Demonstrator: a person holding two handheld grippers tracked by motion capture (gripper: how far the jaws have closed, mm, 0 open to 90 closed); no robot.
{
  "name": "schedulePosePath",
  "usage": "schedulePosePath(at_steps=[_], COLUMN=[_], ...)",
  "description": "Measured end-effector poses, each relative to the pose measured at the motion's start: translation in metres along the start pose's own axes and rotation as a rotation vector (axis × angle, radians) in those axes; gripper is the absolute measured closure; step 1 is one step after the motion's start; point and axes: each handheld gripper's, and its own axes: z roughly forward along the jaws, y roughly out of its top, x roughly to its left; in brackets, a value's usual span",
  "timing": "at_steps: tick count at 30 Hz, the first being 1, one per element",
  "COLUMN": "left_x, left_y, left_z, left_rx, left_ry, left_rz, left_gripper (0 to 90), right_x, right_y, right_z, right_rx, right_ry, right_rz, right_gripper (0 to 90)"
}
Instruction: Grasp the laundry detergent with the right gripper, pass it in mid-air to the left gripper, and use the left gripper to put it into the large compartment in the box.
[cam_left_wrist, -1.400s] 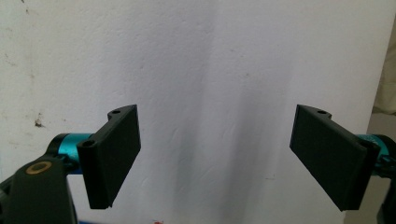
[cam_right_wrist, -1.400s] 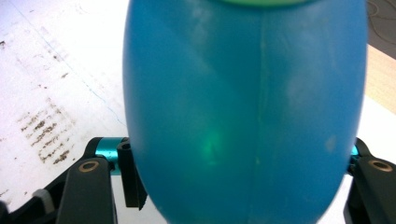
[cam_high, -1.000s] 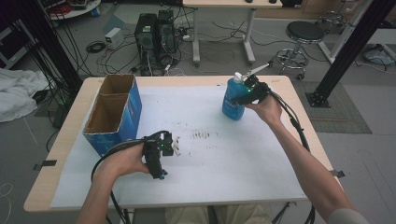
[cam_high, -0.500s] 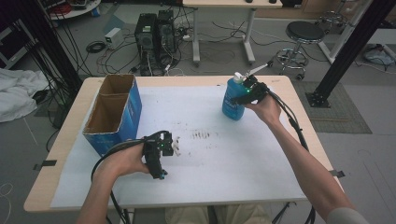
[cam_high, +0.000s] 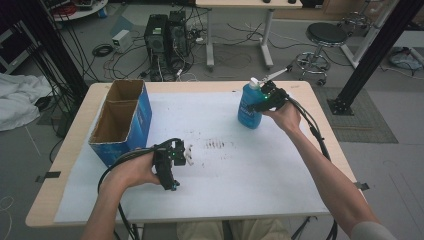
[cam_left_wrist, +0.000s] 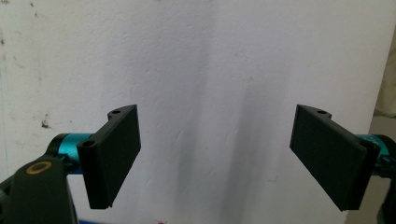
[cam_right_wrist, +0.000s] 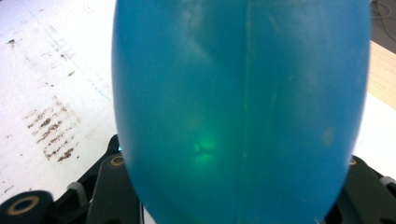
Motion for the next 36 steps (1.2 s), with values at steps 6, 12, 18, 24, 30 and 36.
schedulePosePath(at_steps=[6, 12, 18, 24, 30, 36], left_x=[0.007, 0.027, 0.047, 0.06, 0.068, 0.073], left_y=[0.004, 0.016, 0.035, 0.052, 0.076, 0.098], left_z=[-0.012, -0.044, -0.079, -0.103, -0.111, -0.107], left_rx=[-0.021, -0.074, -0.116, -0.158, -0.175, -0.175], left_ry=[0.001, 0.002, -0.001, 0.0, -0.032, -0.053], left_rz=[-0.008, -0.022, -0.023, -0.04, -0.024, -0.006], left_gripper=[16.3, 16.3, 16.2, 16.3, 16.3, 16.3], right_x=[0.005, 0.027, 0.057, 0.082, 0.099, 0.113], right_y=[0.001, 0.006, 0.01, 0.011, 0.012, 0.016], right_z=[-0.002, -0.013, -0.024, -0.03, -0.034, -0.035], right_rx=[0.012, 0.044, 0.061, 0.058, 0.046, 0.048], right_ry=[0.022, 0.14, 0.265, 0.378, 0.456, 0.483], right_rz=[-0.058, -0.199, -0.366, -0.447, -0.48, -0.525], right_gripper=[47.7, 47.6, 47.5, 47.4, 47.3, 47.3])
